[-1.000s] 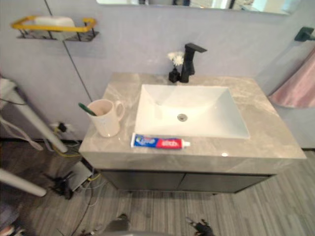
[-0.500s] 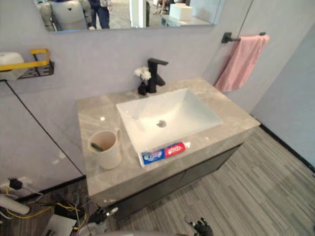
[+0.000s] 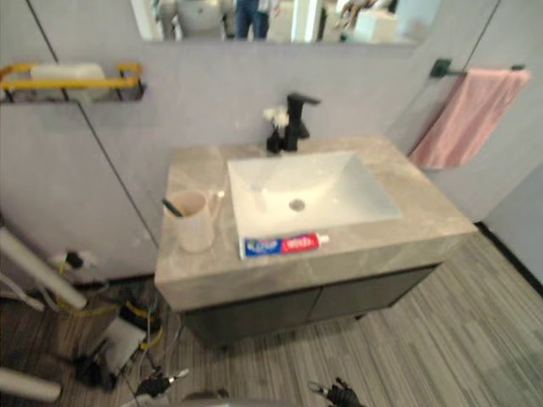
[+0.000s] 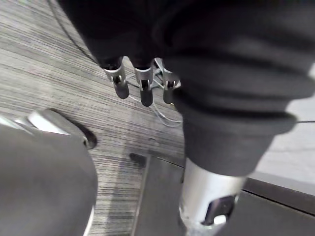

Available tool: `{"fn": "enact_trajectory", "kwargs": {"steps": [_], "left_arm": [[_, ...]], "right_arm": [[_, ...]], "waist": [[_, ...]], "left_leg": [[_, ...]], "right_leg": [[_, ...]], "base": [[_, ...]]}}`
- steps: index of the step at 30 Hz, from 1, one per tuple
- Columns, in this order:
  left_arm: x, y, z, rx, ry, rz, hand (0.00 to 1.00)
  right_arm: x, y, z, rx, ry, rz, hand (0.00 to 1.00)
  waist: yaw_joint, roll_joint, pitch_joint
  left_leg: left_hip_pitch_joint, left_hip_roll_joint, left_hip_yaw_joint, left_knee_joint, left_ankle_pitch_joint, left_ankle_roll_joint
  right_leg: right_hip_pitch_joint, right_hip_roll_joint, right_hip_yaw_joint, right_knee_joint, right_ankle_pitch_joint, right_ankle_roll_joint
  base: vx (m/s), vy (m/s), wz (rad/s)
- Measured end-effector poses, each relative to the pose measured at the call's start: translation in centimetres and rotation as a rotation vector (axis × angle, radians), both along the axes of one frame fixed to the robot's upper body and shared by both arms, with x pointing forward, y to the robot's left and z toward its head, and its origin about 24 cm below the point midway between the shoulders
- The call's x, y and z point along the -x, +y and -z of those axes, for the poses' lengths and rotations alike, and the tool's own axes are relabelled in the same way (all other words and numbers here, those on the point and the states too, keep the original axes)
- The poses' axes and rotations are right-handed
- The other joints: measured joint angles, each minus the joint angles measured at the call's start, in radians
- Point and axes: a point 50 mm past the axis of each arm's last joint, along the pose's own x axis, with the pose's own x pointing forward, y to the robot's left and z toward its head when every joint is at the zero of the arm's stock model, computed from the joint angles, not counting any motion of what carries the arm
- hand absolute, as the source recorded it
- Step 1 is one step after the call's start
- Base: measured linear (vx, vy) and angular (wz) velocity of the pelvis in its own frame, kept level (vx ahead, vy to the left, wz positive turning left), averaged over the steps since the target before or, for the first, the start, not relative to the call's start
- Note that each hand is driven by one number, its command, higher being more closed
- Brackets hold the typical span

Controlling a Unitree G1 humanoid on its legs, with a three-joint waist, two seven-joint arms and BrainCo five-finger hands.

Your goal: Organize washtable

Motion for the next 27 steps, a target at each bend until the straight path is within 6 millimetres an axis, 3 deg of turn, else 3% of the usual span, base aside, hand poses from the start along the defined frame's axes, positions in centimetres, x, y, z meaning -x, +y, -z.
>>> {"fn": "enact_trajectory", "kwargs": {"steps": [1,3,5,8,9,10,13,14,17,19,21,24,25,27], "left_arm": [[0.2,-0.3,0.1,0.017,0.005,-0.022,0.00],[0.6,-0.6,0.3,0.035,0.011,-0.064,0.00],[1.0,-0.4,0.3,0.035,0.012,-0.096,0.00],[1.5,-0.5,0.5,0.042,0.026,-0.102,0.00],[1.5,-0.7,0.5,0.046,0.029,-0.100,0.00],[1.5,-0.7,0.5,0.047,0.030,-0.095,0.00],[2.1,0.8,0.3,0.010,0.046,-0.079,0.00],[2.8,1.2,0.3,0.003,0.067,-0.056,0.00],[2.7,0.9,0.4,0.005,0.080,-0.008,0.00],[2.9,0.8,0.5,0.010,0.084,-0.021,0.00],[3.3,1.0,0.5,0.009,0.089,-0.056,0.00],[4.1,1.2,0.5,0.009,0.101,-0.102,0.00],[4.6,1.1,0.6,0.011,0.112,-0.107,0.00],[5.5,1.2,0.6,0.010,0.130,-0.133,0.00]], "right_arm": [[-0.6,-0.9,-0.2,0.026,-0.010,-0.008,0.00],[-0.1,-2.1,-0.3,0.052,0.006,0.013,0.00],[0.1,-3.3,-0.5,0.075,0.000,0.051,0.00],[1.6,-4.4,-0.5,0.073,0.003,0.179,0.00],[2.1,-4.5,-0.4,0.071,0.009,0.207,0.00],[3.1,-4.7,-0.3,0.065,0.021,0.260,0.00],[4.9,-2.3,0.4,-0.001,0.067,0.283,0.00],[5.8,-1.6,0.6,-0.017,0.089,0.301,0.00],[7.5,-1.4,0.7,-0.031,0.119,0.384,0.00],[8.5,-1.5,0.7,-0.030,0.134,0.416,0.00],[9.0,-1.5,0.7,-0.031,0.139,0.442,0.00],[8.7,-1.5,0.6,-0.029,0.121,0.444,0.00],[7.8,-1.6,0.6,-0.030,0.097,0.440,0.00],[6.5,-1.9,0.4,-0.026,0.056,0.429,0.00]], "waist": [[-0.003,0.012,0.020],[-0.004,0.031,0.016],[-0.008,0.020,0.017],[-0.041,0.020,0.017],[-0.043,0.021,0.017],[-0.047,0.028,0.010],[-0.054,-0.022,-0.005],[-0.071,-0.032,-0.011],[-0.101,-0.012,-0.005],[-0.101,0.010,0.004],[-0.092,0.016,0.004],[-0.085,0.017,0.004],[-0.083,0.019,0.004],[-0.076,0.023,0.003]], "left_leg": [[0.015,0.023,-0.006,-0.053,0.045,-0.007],[0.030,0.024,0.033,-0.027,0.027,-0.004],[0.040,0.011,0.128,0.109,-0.065,0.029],[0.102,0.018,0.201,0.179,-0.182,0.027],[0.119,0.022,0.218,0.144,-0.194,0.034],[0.145,0.023,0.238,0.044,-0.186,0.079],[0.194,-0.022,0.255,-0.103,-0.101,0.105],[0.230,-0.040,0.248,-0.188,-0.064,0.119],[0.264,-0.047,0.213,-0.287,-0.018,0.130],[0.291,-0.024,0.189,-0.310,-0.007,0.134],[0.303,-0.002,0.167,-0.310,-0.007,0.134],[0.302,0.020,0.129,-0.298,-0.004,0.138],[0.300,0.027,0.119,-0.284,-0.003,0.134],[0.280,0.038,0.107,-0.246,-0.020,0.116]], "right_leg": [[-0.009,0.018,-0.021,-0.011,0.018,-0.021],[-0.019,0.025,-0.038,-0.010,0.035,-0.042],[-0.035,0.011,-0.053,-0.021,0.061,-0.047],[-0.036,0.008,-0.089,-0.072,0.107,-0.034],[-0.036,0.009,-0.098,-0.081,0.116,-0.027],[-0.035,0.009,-0.106,-0.101,0.132,-0.013],[-0.034,-0.018,-0.092,-0.161,0.182,-0.018],[-0.036,-0.032,-0.085,-0.147,0.186,-0.018],[-0.107,-0.041,-0.051,0.000,0.178,-0.007],[-0.123,-0.005,0.059,0.079,0.206,-0.045],[-0.122,0.011,0.084,0.115,0.227,-0.066],[-0.137,0.034,0.108,0.175,0.237,-0.083],[-0.161,0.033,0.123,0.219,0.212,-0.098],[-0.185,0.008,0.137,0.250,0.169,-0.080]], "base": [[-0.22,-0.211,0.38],[-0.19,-0.152,0.26],[-0.16,-0.086,0.12],[-0.11,0.028,0.32],[-0.05,0.126,0.46],[-0.05,0.162,0.26],[-0.04,0.127,-0.05],[-0.06,0.111,-0.01],[-0.06,0.090,0.26],[0.00,0.071,0.33],[0.04,0.030,0.40],[0.05,-0.037,0.42],[0.10,-0.088,0.32],[0.10,-0.105,0.19]]}}
